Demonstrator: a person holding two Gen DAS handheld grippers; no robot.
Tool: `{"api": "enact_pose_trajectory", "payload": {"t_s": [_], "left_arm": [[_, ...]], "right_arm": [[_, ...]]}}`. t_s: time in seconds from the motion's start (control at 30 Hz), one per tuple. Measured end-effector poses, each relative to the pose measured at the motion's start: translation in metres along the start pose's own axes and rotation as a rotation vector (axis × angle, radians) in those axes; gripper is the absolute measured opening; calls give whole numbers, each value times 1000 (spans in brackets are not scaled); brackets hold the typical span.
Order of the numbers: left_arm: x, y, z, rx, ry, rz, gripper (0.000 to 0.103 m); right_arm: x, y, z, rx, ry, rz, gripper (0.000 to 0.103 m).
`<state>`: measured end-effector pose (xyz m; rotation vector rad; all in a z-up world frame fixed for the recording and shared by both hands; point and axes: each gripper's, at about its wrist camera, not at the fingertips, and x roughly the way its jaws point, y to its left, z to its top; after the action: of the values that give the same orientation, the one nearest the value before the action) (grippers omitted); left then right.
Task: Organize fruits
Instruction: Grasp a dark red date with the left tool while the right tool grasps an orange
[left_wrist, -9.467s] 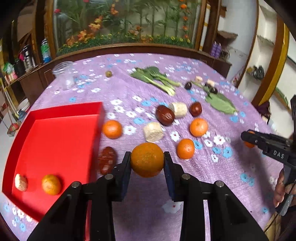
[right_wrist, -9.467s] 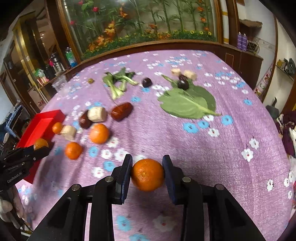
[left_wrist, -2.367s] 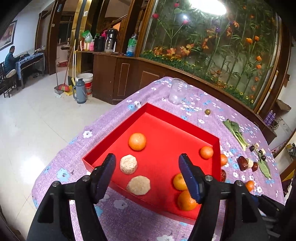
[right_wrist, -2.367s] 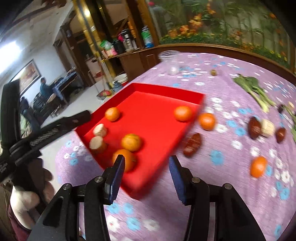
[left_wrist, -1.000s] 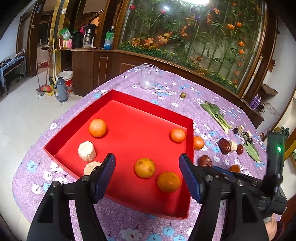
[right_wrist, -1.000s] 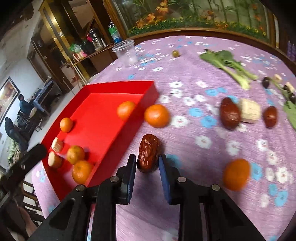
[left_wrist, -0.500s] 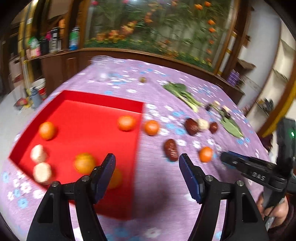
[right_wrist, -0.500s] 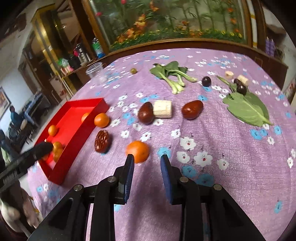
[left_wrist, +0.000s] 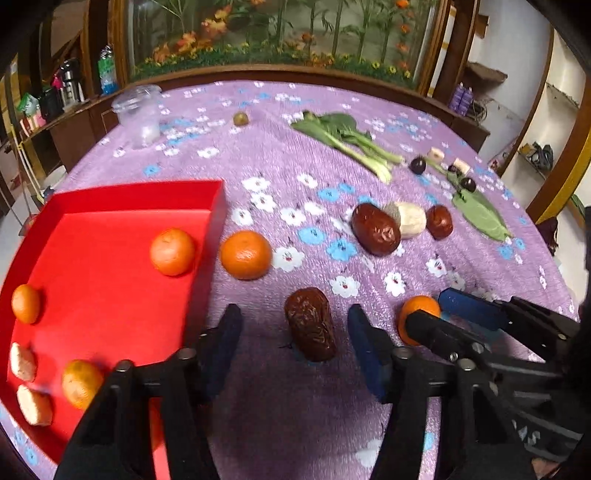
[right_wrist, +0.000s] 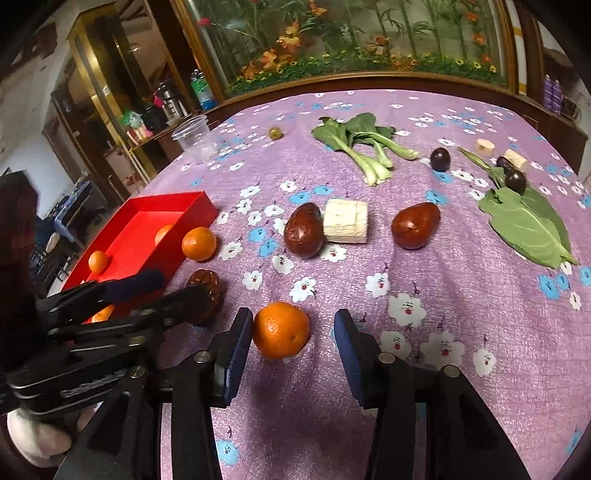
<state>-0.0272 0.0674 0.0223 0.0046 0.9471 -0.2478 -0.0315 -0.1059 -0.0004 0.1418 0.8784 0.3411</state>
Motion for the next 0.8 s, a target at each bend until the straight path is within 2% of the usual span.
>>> {"api": "enact_pose_trajectory", "payload": {"t_s": [0.03,0.23,0.27,0.3,0.33,0.37,0.47,0.8], "left_arm": [[2,-2,0,11,-4,9,43],[6,-3,3,26,-7,35,39],[6,-3,3,27,-11,39,38],[6,-3,3,29,-16,44,30],[4,-4,2,38,-24,49,29],[2,-3,2,35,-23,28,26],[-3,-5,0,37,-30,18,26],[-51,5,-13,-22,-114,-34,26]], "right_arm": [[1,2,0,-15,2,-3,50],[8,6,-1,-38,14,11,48],[9,6,-1,-37,17,17,47],[10,7,-2,-39,23,28,41],[11,9,-2,-47,30,41,35],[11,12,-3,-58,31,43,35],[9,19,-5,-96,19,7,34],[-14,18,-7,-64,-9,12,34]]}}
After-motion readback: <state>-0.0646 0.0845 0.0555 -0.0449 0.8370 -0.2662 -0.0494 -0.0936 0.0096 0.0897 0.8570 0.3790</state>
